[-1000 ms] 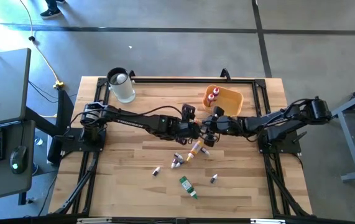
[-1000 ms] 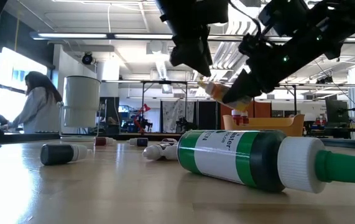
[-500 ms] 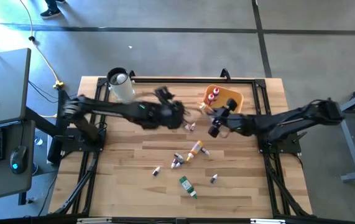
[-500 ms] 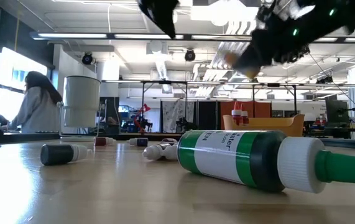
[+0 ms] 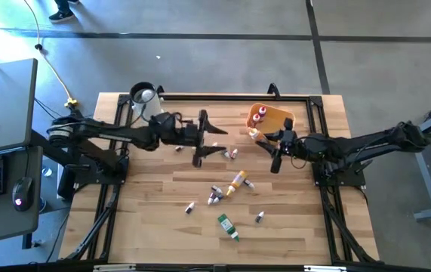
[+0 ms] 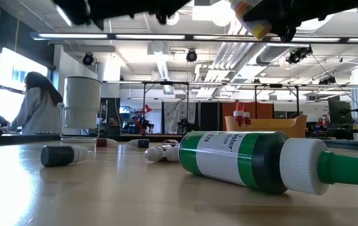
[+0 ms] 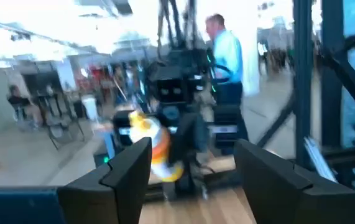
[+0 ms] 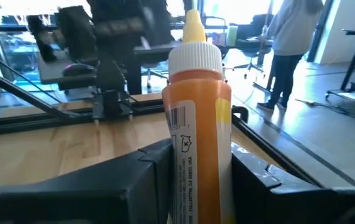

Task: Pick & Place food coloring
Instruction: Put the bottom large yellow food coloring bottle into the yellow bin

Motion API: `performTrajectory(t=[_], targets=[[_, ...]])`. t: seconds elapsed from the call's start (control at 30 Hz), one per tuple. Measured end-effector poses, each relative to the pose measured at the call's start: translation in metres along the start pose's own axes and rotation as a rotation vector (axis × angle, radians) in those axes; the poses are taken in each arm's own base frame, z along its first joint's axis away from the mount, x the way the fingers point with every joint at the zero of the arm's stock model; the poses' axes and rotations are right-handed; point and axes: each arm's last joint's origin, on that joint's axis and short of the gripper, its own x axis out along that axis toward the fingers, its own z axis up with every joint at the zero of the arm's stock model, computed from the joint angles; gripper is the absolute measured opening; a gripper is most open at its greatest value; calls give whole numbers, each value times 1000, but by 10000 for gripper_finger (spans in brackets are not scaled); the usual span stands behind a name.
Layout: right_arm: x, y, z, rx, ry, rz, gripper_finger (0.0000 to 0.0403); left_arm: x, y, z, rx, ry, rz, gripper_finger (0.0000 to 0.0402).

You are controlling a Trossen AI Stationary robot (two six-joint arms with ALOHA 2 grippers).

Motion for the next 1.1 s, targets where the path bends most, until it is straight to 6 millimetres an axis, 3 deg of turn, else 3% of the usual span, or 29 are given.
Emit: performTrajectory(t=[0.13, 0.33, 0.53, 0.6, 0.83, 1.1], targets=[[9, 5, -6, 18, 14, 24, 113, -3, -4, -25, -75, -30, 29, 223], [31, 16, -15, 25, -15, 60, 113, 3, -9, -60, -206, 136, 23, 223], [47, 24, -28, -2, -13, 90, 113, 10, -6, -74, -295, 175, 137, 223], [49, 24, -30, -7, -11, 79, 113, 12, -4, -73, -345, 166, 163, 223], [50, 23, -25, 31, -72, 12, 113, 15, -6, -53, -271, -23, 87, 223], [50, 20, -15, 41, -168, 60, 113, 15, -4, -41, -227, -135, 86, 223]])
